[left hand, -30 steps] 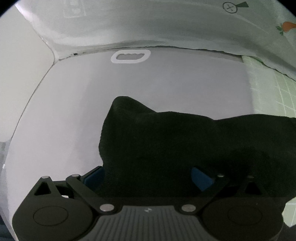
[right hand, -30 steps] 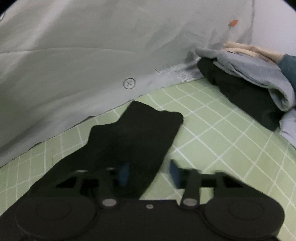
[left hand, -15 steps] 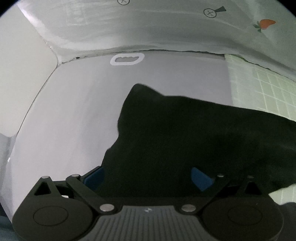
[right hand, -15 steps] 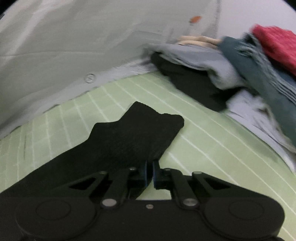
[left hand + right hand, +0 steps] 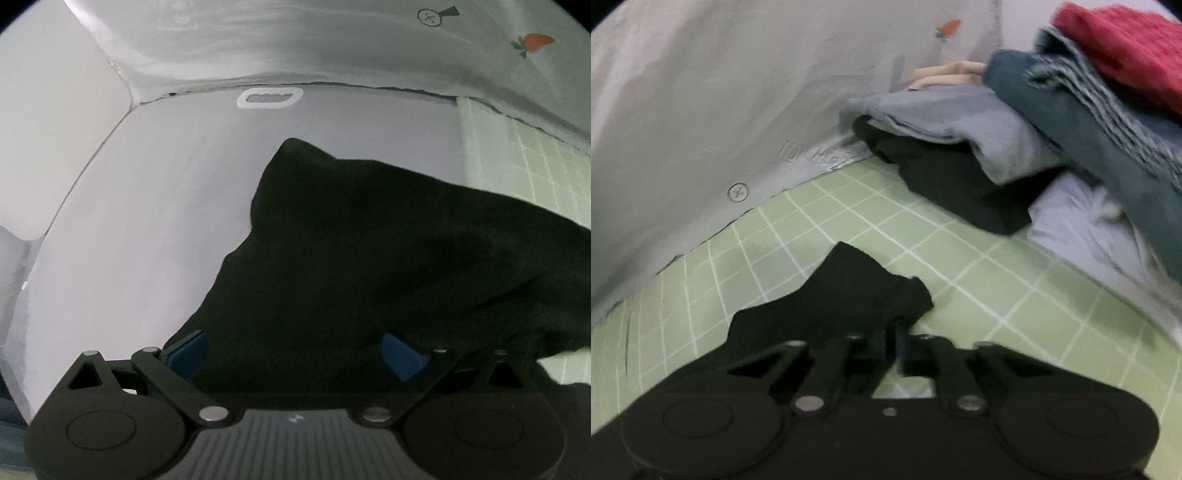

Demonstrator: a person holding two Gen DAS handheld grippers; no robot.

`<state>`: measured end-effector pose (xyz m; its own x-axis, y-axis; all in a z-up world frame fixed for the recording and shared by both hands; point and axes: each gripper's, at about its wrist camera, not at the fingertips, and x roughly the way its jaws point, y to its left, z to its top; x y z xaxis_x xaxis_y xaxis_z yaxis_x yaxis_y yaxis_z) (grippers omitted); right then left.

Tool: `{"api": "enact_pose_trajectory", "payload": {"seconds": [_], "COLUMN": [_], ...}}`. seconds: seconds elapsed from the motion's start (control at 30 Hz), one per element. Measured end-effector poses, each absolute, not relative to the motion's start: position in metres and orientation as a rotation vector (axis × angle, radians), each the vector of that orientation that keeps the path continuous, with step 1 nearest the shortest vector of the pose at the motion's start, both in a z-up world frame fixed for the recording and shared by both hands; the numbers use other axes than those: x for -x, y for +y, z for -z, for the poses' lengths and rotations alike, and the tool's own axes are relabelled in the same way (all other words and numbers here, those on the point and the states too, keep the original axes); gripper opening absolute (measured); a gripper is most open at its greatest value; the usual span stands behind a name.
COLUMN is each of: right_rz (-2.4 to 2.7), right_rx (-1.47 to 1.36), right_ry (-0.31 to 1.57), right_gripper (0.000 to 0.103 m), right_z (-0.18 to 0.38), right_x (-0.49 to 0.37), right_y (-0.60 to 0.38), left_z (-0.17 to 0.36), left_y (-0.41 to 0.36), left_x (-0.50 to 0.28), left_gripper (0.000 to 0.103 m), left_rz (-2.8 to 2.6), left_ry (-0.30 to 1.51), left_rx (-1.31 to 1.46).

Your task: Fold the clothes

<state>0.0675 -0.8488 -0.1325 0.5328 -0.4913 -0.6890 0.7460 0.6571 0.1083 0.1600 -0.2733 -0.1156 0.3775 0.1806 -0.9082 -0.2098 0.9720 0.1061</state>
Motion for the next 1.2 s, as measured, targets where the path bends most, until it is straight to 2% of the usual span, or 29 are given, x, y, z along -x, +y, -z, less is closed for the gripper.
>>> {"api": "enact_pose_trajectory", "payload": {"seconds": [0.13,0.17,0.2,0.27,0.33,0.37,0.4,0.67,0.87,0.97,1.03,1.07,1.13,1.17,1.2], "right_rz": [0.846,0.863,0.879,0.872,0.799,0.761,0.728,0.574,0.538,0.526,0.515,0.508,0.493,0.489,0.488], "right_rx": [-0.435,-0.438,-0.425,-0.368,-0.346,-0.350,-0.358,-0.441,-0.395,-0.380,-0.368,-0.360,-0.344,-0.339,-0.333], "right_ry": [0.691,0.700,0.709,0.719,0.742,0.763,0.787,0.946,1.046,1.060,1.069,1.076,1.096,1.105,1.112], "right_gripper": [0.008,0.023,0.052,0.072,0.081,0.091,0.096,0.101,0.101,0.102,0.102,0.102,0.102,0.102,0.102], "right_z": [0.129,0.126,0.122,0.112,0.104,0.102,0.100,0.102,0.114,0.115,0.116,0.117,0.122,0.123,0.125], "right_x": [-0.052,-0.048,-0.045,-0.037,-0.020,-0.011,-0.002,0.070,0.086,0.089,0.091,0.091,0.092,0.092,0.093], "right_y": [-0.863,-0.862,-0.856,-0.834,-0.805,-0.790,-0.774,-0.641,-0.581,-0.563,-0.552,-0.548,-0.541,-0.538,-0.535], "left_z": [0.118,0.119,0.120,0.123,0.128,0.130,0.132,0.150,0.156,0.155,0.155,0.155,0.152,0.151,0.150], "left_y": [-0.257,-0.251,-0.245,-0.233,-0.220,-0.215,-0.211,-0.200,-0.190,-0.188,-0.186,-0.184,-0.184,-0.184,-0.184], "left_x": [-0.151,-0.148,-0.144,-0.136,-0.128,-0.125,-0.123,-0.111,-0.114,-0.114,-0.114,-0.114,-0.113,-0.112,-0.112], "left_gripper": [0.099,0.099,0.099,0.099,0.099,0.099,0.099,0.099,0.099,0.091,0.074,0.069,0.046,0.039,0.023], "left_rz": [-0.295,-0.308,-0.322,-0.351,-0.370,-0.369,-0.366,-0.309,-0.254,-0.226,-0.203,-0.186,-0.155,-0.135,-0.118], "left_ry": [1.164,1.166,1.168,1.173,1.182,1.187,1.191,1.194,1.174,1.160,1.151,1.143,1.120,1.111,1.101], "left_rx": [0.076,0.087,0.097,0.121,0.172,0.198,0.216,0.239,0.239,0.229,0.235,0.247,0.257,0.254,0.250]}}
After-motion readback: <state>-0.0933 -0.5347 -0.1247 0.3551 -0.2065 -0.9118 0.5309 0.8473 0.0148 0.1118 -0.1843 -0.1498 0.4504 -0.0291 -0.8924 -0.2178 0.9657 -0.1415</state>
